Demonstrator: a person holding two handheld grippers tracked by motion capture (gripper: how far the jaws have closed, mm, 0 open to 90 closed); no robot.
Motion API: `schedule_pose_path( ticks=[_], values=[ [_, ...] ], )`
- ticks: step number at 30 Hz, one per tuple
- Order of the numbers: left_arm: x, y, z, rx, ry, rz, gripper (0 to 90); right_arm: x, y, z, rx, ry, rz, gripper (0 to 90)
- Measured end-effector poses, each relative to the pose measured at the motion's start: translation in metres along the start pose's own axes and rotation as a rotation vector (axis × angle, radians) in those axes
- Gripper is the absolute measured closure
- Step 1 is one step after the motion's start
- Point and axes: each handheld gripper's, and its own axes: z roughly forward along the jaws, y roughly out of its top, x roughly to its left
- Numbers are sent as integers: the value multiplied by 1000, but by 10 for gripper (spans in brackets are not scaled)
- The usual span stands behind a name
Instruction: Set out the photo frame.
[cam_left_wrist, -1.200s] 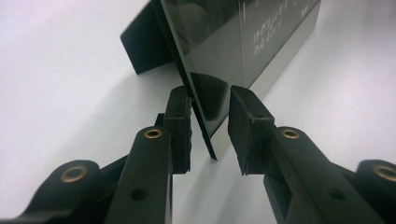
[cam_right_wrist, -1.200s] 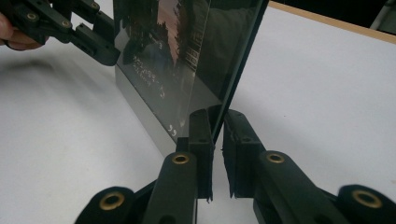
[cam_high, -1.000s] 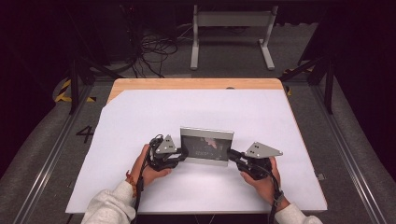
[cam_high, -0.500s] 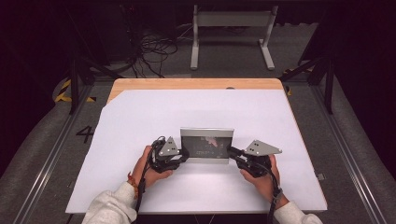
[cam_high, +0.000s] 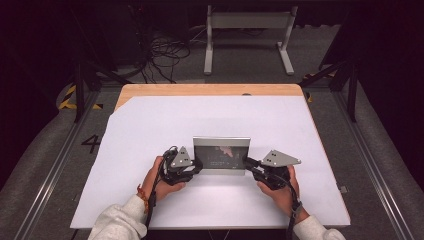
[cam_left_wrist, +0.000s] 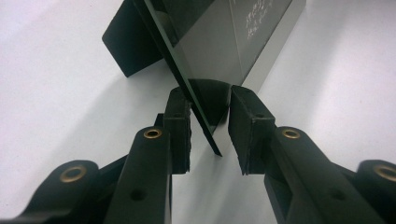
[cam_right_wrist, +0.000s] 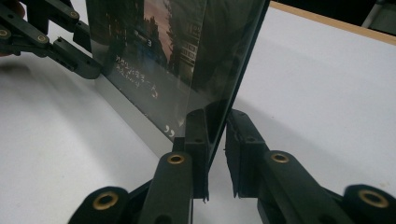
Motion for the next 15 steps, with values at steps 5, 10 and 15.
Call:
schedule_pose_path(
  ticks=[5,10,15],
  values=[
    [0,0,0,1,4,2,698,0,0,0,5,-1,-6,796],
    [0,1,0,5,9,11,696,1,-1,1,11,-3,-13,794],
    [-1,2,0,17,19,28,696,2,0,1,32,-10,-41,795]
  ],
)
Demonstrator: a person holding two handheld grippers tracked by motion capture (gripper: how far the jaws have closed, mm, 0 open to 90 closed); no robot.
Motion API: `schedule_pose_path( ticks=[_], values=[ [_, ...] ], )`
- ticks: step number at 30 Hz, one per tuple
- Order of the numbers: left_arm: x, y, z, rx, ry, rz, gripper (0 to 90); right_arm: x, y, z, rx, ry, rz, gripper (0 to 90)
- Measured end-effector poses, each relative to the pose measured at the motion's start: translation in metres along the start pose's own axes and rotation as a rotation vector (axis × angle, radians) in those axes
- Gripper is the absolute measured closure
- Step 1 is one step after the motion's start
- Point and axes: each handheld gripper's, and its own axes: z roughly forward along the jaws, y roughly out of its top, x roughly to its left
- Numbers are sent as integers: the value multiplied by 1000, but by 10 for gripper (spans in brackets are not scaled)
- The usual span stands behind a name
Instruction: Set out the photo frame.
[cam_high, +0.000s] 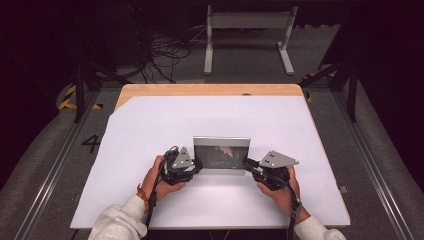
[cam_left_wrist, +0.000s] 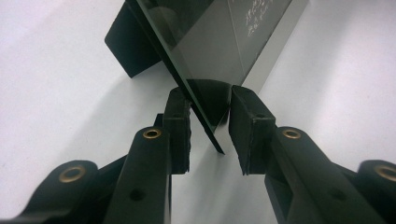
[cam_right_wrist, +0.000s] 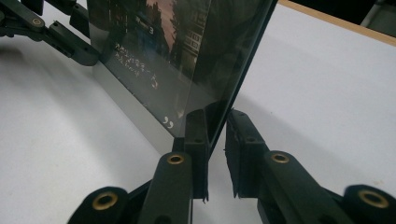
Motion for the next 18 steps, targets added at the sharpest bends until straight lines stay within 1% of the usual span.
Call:
schedule_pose_path(
  ticks=[5,10,15,18],
  values=[
    [0,0,-1,-2,3,0,698,-1,-1,1,12,6,-4,796],
    [0,0,-2,1,8,5,703,1,-2,2,32,-10,-34,778],
    [-1,0,-4,3,13,9,695,1,-3,0,36,-13,-35,766],
    [-2,-1,-7,3,14,11,689,2,-3,-2,39,-12,-43,744]
  ],
)
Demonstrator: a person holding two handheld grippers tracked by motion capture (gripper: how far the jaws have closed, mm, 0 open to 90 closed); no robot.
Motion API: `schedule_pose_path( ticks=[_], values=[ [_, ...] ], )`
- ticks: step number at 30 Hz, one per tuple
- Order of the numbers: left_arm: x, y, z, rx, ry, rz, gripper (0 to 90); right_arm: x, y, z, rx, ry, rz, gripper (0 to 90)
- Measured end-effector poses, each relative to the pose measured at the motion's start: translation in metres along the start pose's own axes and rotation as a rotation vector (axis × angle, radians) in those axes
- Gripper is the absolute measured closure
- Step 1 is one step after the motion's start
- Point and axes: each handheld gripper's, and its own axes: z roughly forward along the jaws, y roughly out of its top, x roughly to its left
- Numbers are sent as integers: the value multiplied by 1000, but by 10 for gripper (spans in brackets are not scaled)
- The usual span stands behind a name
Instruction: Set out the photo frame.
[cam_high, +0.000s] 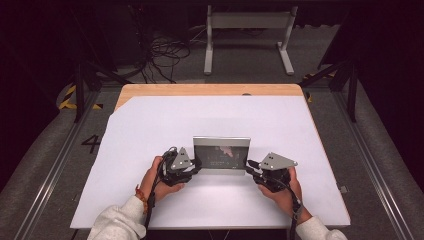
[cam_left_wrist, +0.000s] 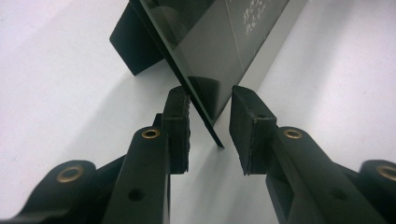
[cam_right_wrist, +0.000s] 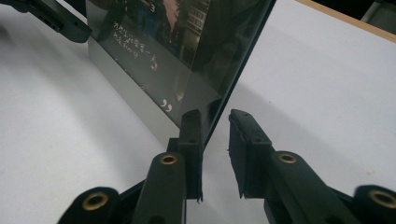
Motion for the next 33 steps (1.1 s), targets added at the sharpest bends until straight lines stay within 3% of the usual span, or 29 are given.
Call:
schedule_pose_path(
  ticks=[5,17,33],
  values=[
    [-1,-2,-11,-12,6,4,684,3,2,-4,-4,14,-2,686],
    [-14,-6,-28,-31,-7,32,649,11,0,-14,10,16,-79,592],
    [-19,-37,-51,-6,34,25,516,12,-14,-31,31,10,-114,481]
  ],
)
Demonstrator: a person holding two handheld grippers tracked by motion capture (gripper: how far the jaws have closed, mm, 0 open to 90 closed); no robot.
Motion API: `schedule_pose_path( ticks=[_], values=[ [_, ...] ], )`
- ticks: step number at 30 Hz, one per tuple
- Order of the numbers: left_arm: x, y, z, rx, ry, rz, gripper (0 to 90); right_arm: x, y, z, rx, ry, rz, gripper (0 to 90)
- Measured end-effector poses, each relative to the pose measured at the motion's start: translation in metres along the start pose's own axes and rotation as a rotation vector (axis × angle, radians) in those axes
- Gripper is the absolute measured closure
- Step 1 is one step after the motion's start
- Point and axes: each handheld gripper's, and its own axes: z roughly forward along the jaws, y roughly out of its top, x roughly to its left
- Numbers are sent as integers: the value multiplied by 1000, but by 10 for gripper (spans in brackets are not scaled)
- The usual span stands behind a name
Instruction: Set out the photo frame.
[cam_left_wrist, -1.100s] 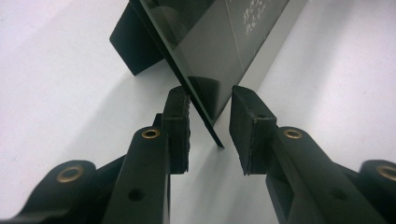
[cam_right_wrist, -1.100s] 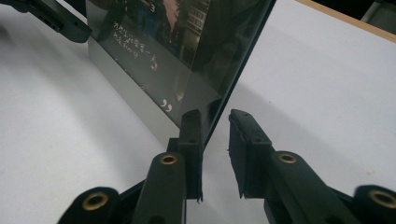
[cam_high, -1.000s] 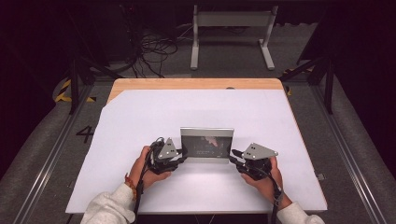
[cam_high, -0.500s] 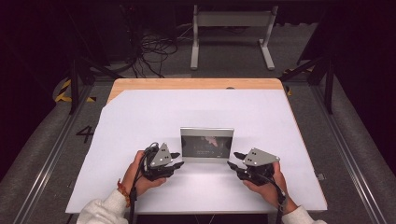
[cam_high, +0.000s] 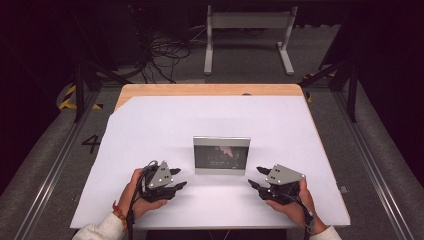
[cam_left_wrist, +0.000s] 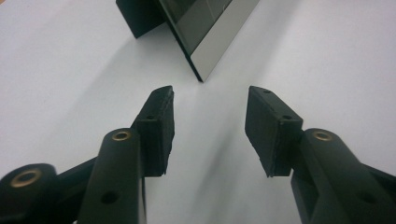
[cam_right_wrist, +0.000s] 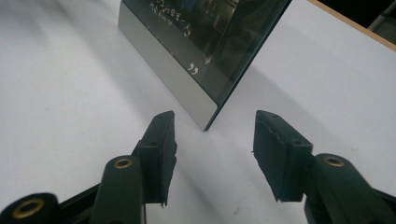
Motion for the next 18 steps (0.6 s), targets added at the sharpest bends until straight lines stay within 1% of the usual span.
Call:
schedule_pose_path(
  ticks=[2,3,5,8,10,11,12,14,16,18],
  values=[
    [0,-3,-3,1,-1,4,502,0,-2,-1,7,-2,0,466],
    [-1,-5,-4,5,1,8,489,1,-3,-1,15,-8,-2,437],
    [-1,-8,-5,2,-6,7,476,0,-5,-1,23,-7,0,425],
    [-1,-11,-7,9,0,8,464,0,-6,-1,27,-11,-4,408],
    [-1,-14,-9,10,-2,-2,444,-1,-8,-2,30,-12,1,383],
    [-1,-16,-9,15,4,2,434,-1,-8,-2,28,-14,2,375],
    [-1,-17,-10,17,5,-1,407,-2,-10,-3,26,-19,4,354],
    [-1,-20,-10,18,3,-7,397,-2,-11,-4,23,-18,6,343],
    [-1,-23,-11,26,7,-7,360,-3,-13,-5,21,-13,8,319],
    [-1,-26,-13,25,7,-20,333,-4,-16,-6,22,-18,9,298]
  ],
)
